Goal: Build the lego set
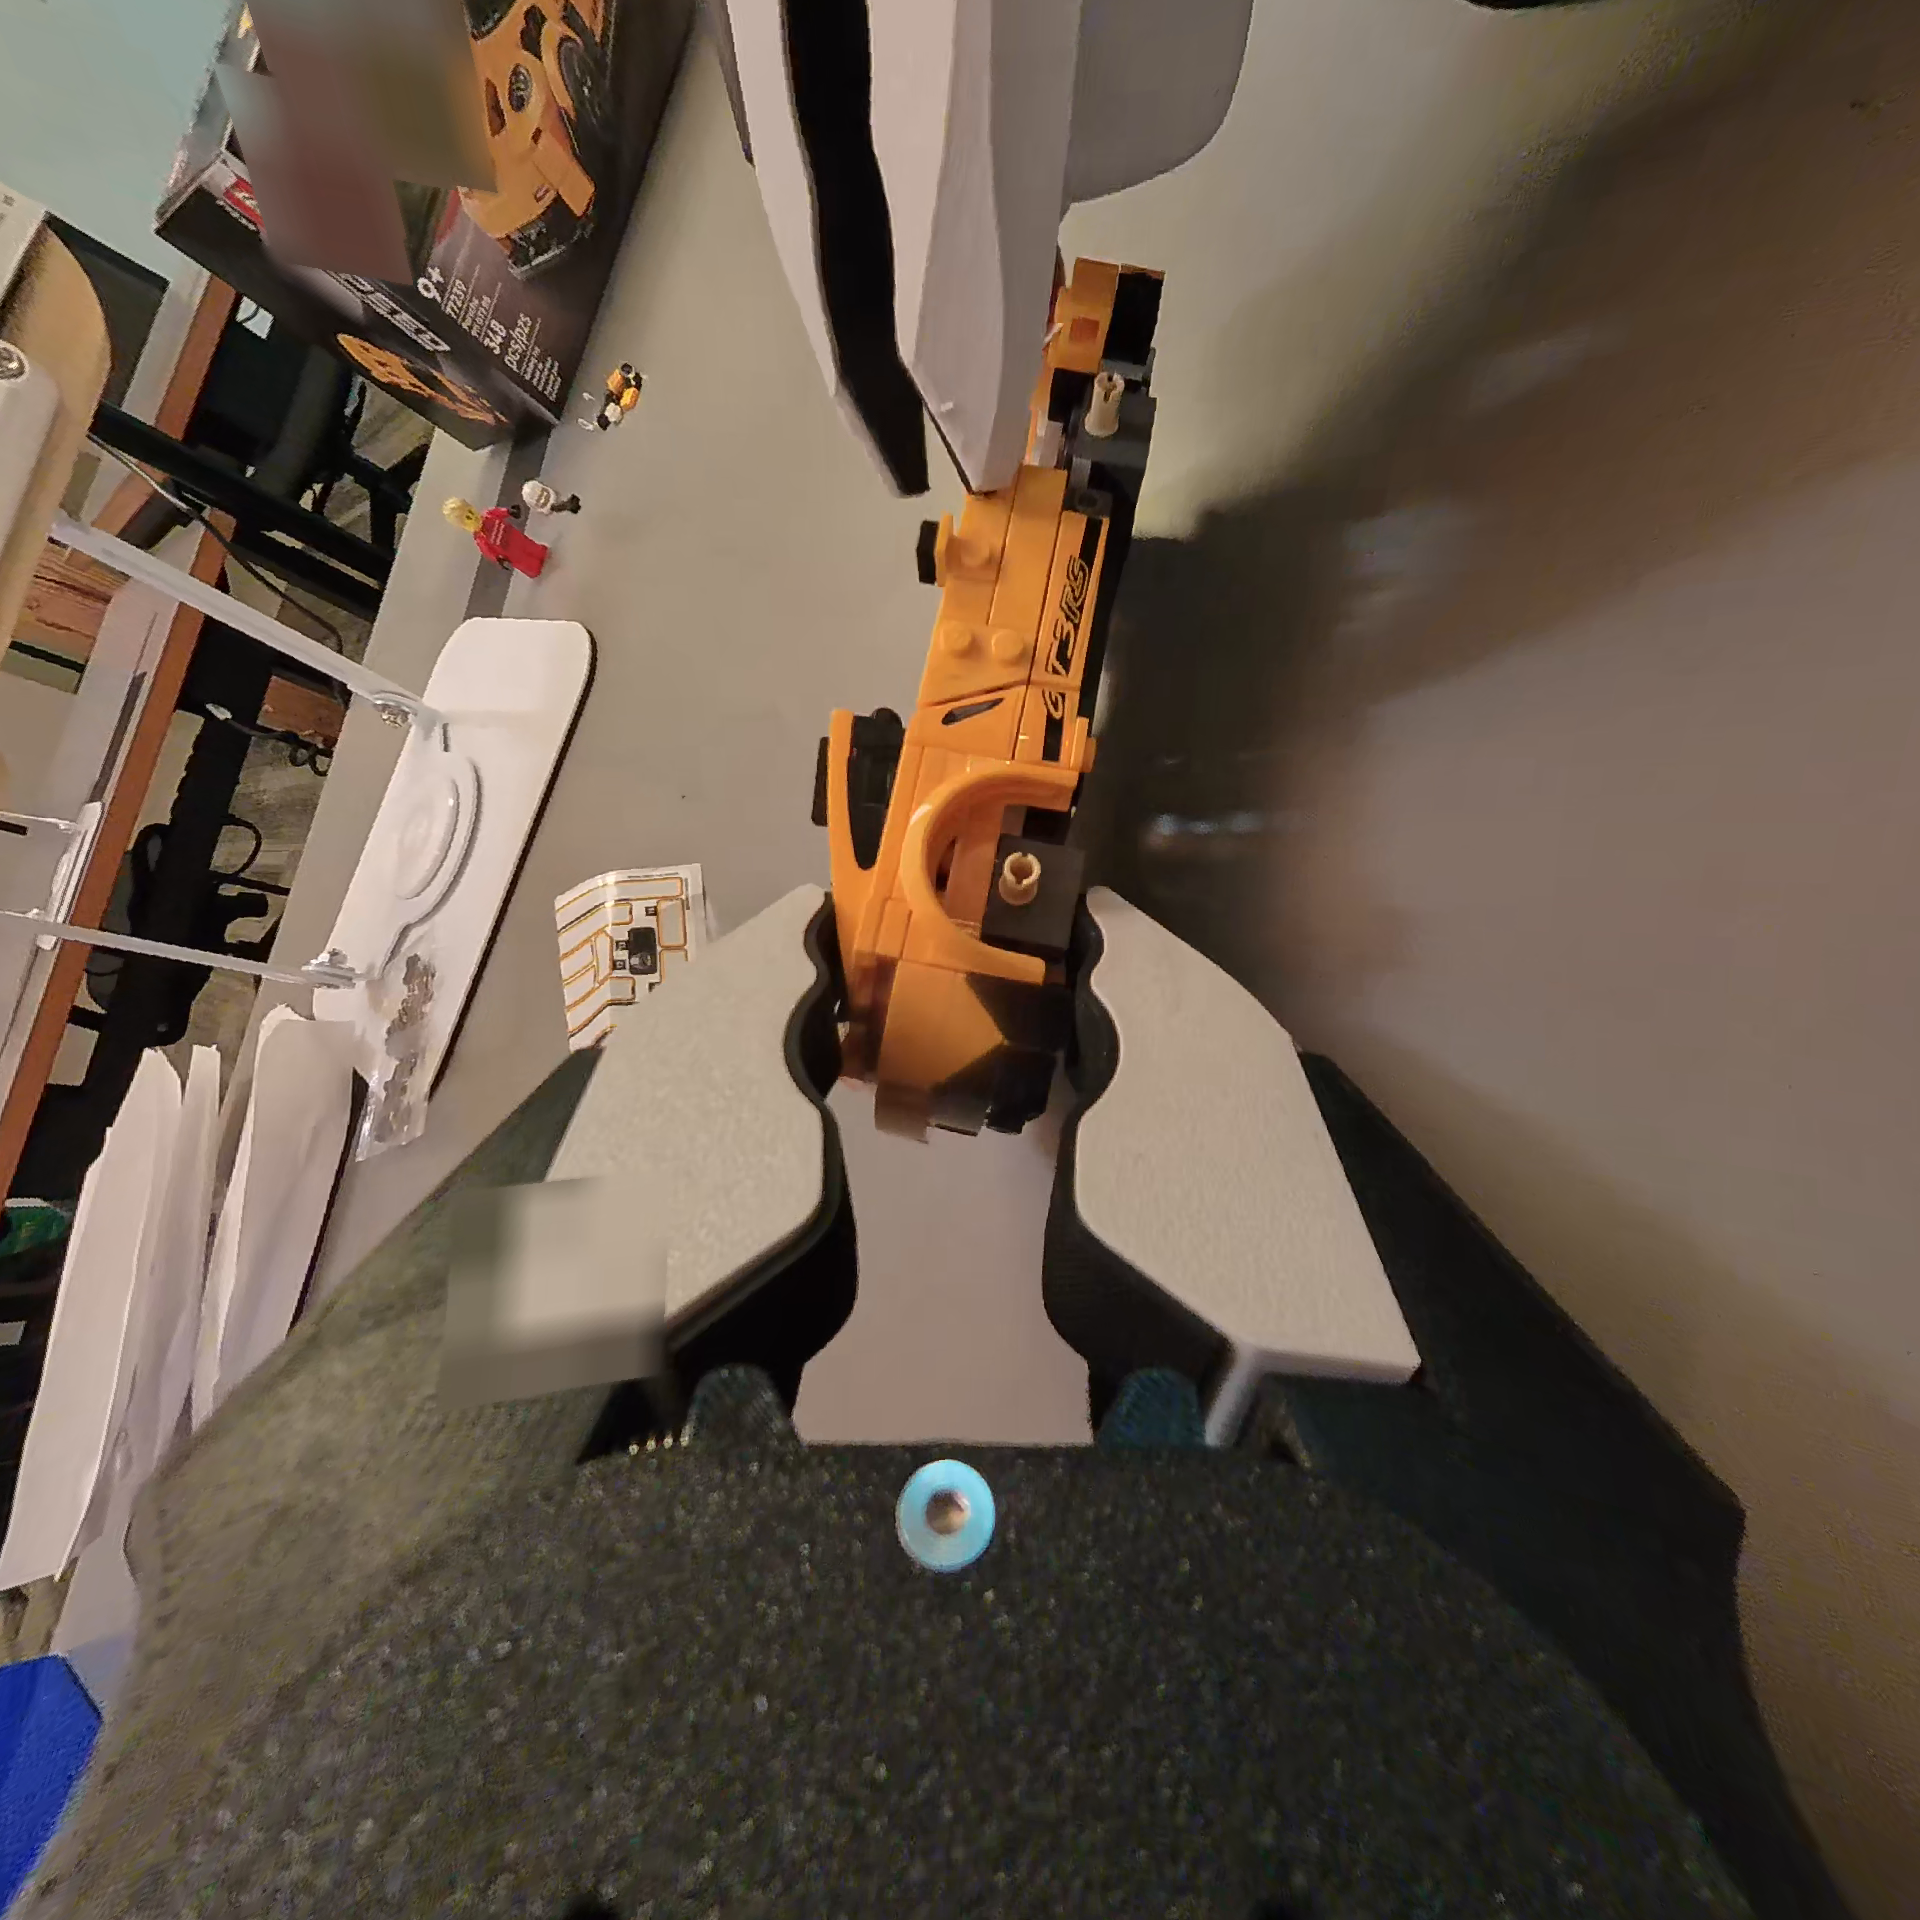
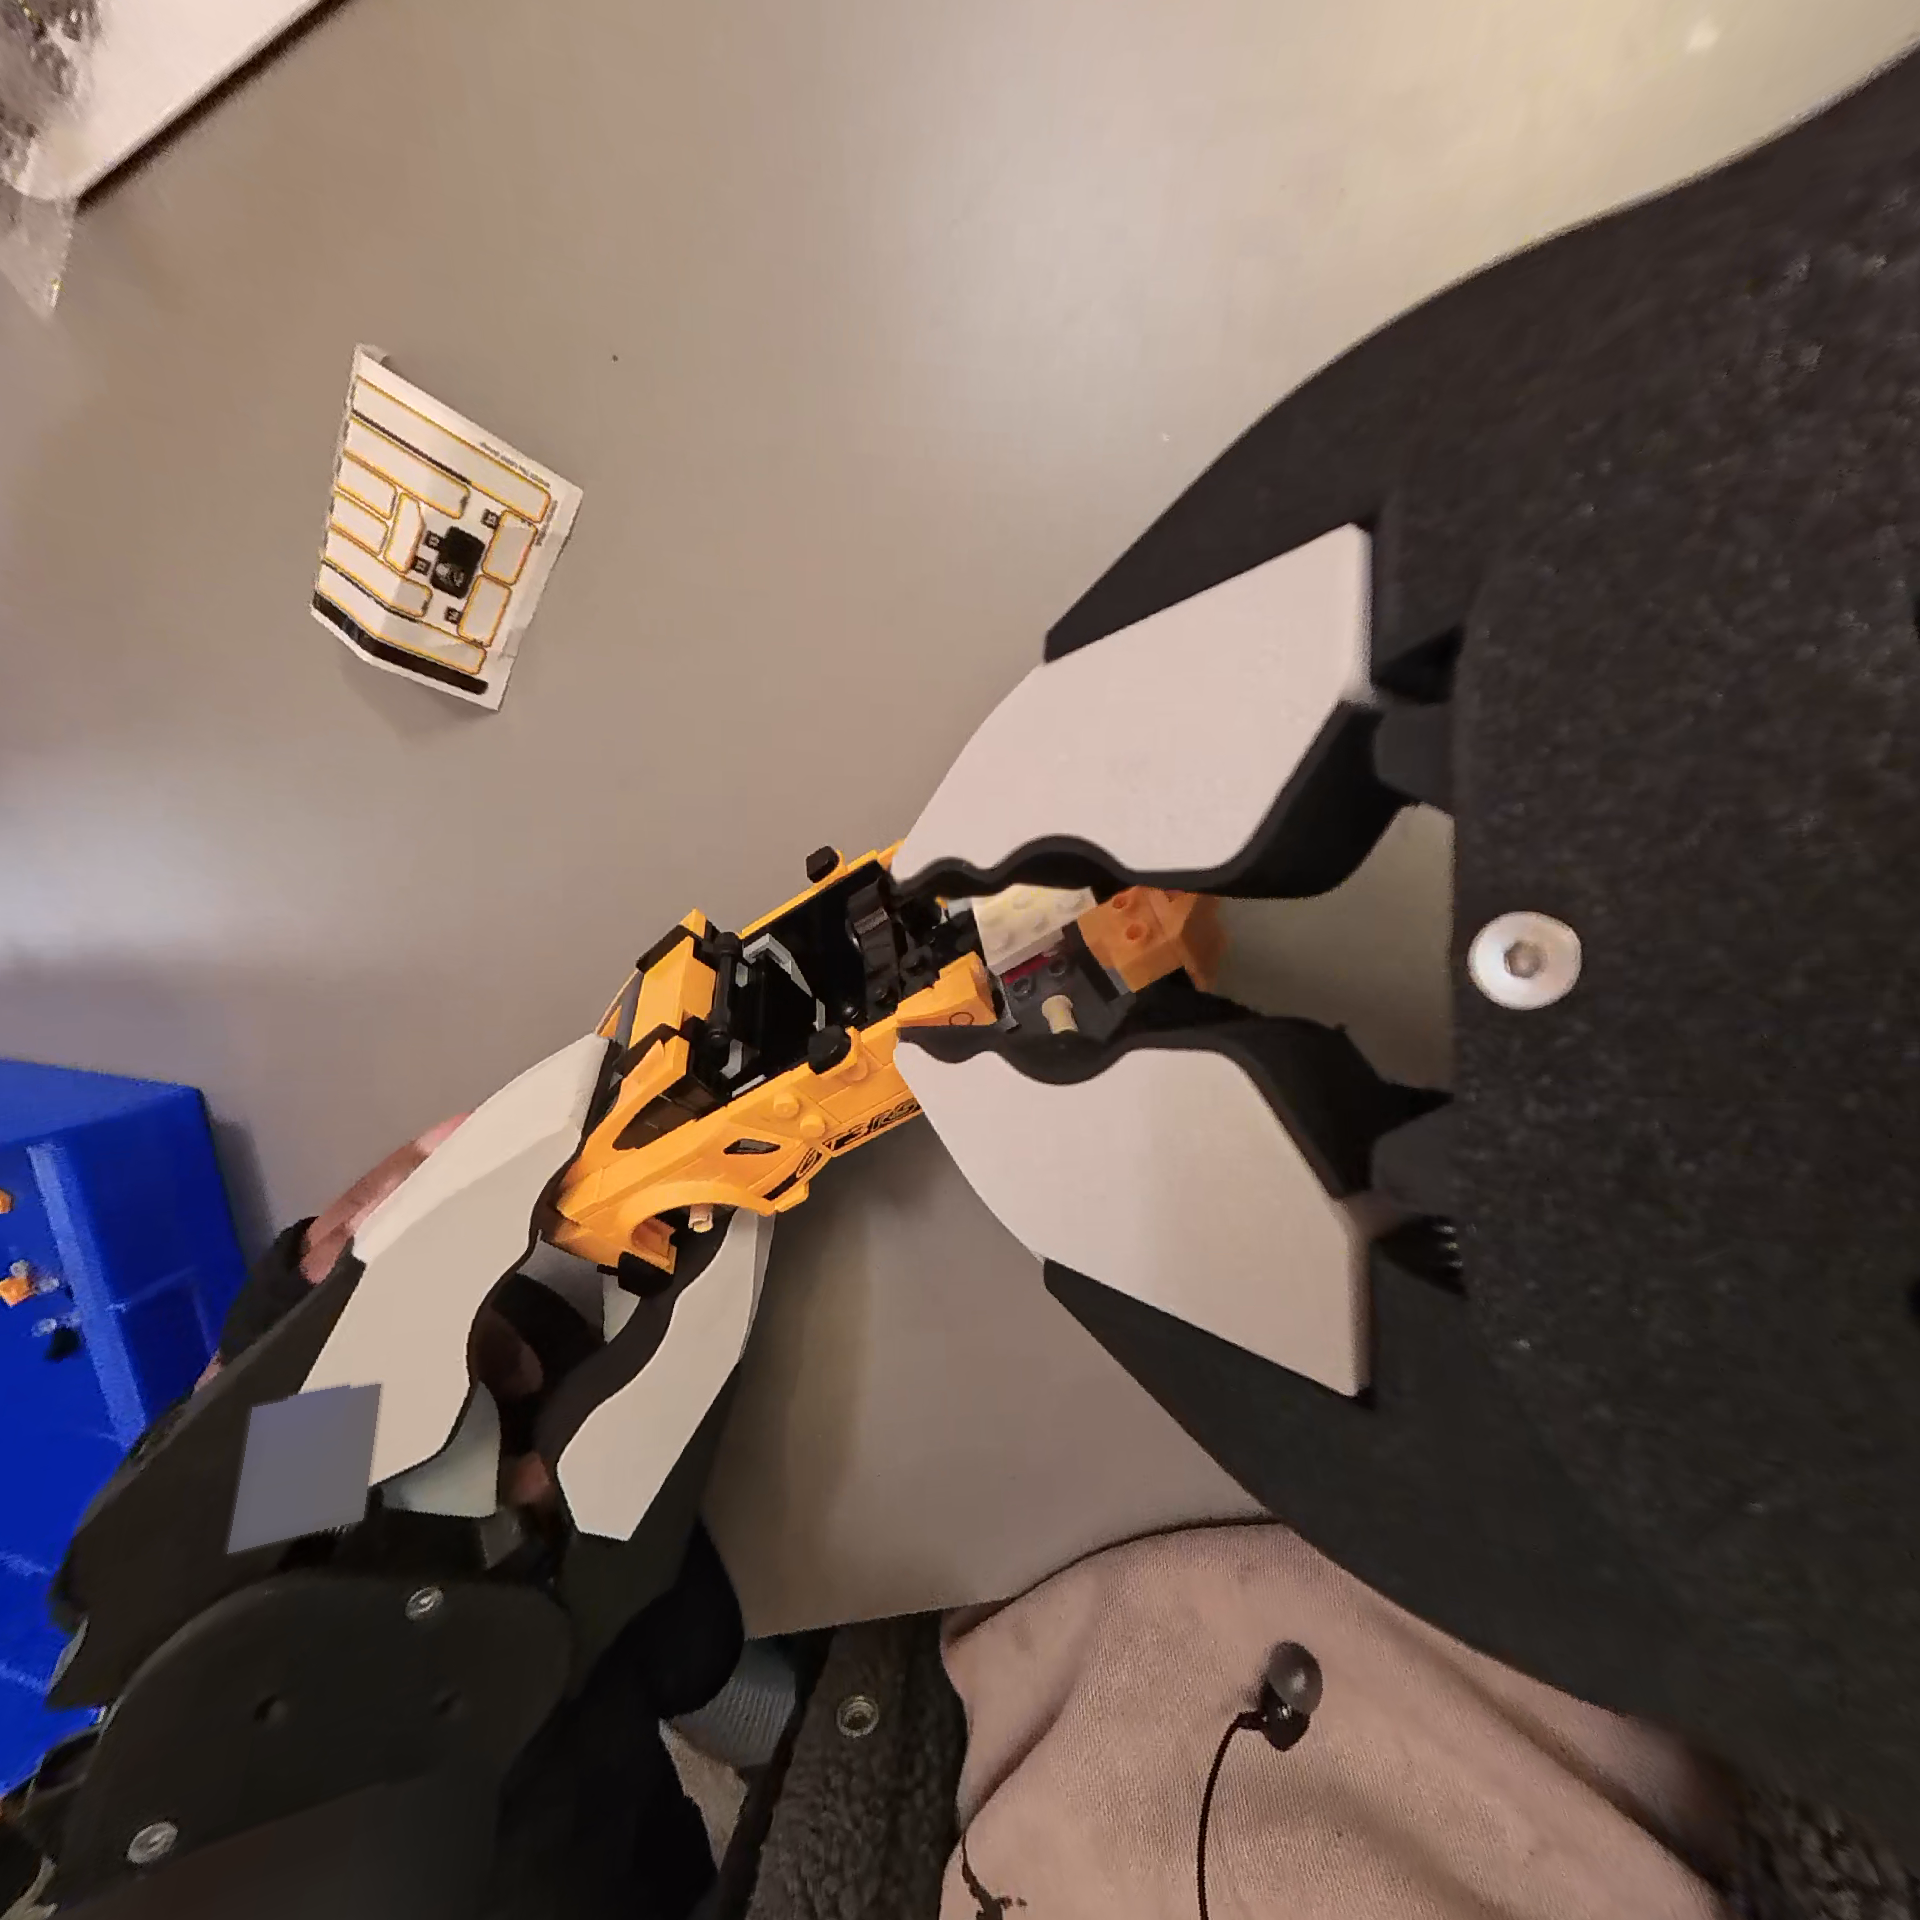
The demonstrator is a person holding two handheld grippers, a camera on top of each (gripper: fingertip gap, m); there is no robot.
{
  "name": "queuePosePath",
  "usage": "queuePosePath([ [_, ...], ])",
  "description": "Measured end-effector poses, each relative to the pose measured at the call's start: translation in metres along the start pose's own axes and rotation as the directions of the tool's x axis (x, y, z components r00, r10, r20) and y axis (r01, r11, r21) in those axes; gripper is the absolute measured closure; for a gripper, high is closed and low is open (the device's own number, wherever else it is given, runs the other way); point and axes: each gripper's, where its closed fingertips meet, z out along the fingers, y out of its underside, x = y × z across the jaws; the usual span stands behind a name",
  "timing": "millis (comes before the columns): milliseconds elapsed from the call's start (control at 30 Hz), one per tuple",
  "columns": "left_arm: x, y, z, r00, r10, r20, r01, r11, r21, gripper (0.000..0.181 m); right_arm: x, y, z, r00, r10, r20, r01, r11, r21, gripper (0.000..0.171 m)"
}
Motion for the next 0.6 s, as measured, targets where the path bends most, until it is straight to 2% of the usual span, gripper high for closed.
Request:
queuePosePath([
  [167, 0.001, 0.0, 0.0, 1.0, 0.0, 0.003, 0.0, 1.0, -0.008, 0.141, 0.002, 0.001, 0.001, 0.999, 0.034, -0.001, -0.034, 0.999, -0.023, 0.142],
  [400, 0.001, 0.001, 0.0, 0.999, -0.036, -0.015, 0.036, 0.999, -0.004, 0.141, 0.008, -0.001, 0.0, 0.997, -0.026, -0.075, 0.023, 0.999, -0.035, 0.134],
  [500, 0.001, 0.006, 0.0, 0.991, -0.113, -0.068, 0.114, 0.994, 0.004, 0.141, 0.009, -0.007, -0.008, 0.981, -0.154, -0.122, 0.155, 0.988, 0.002, 0.141],
  [600, -0.003, 0.015, -0.004, 0.933, -0.308, -0.184, 0.318, 0.948, 0.022, 0.14, 0.002, -0.012, -0.025, 0.964, -0.246, -0.096, 0.254, 0.964, 0.08, 0.138],
])
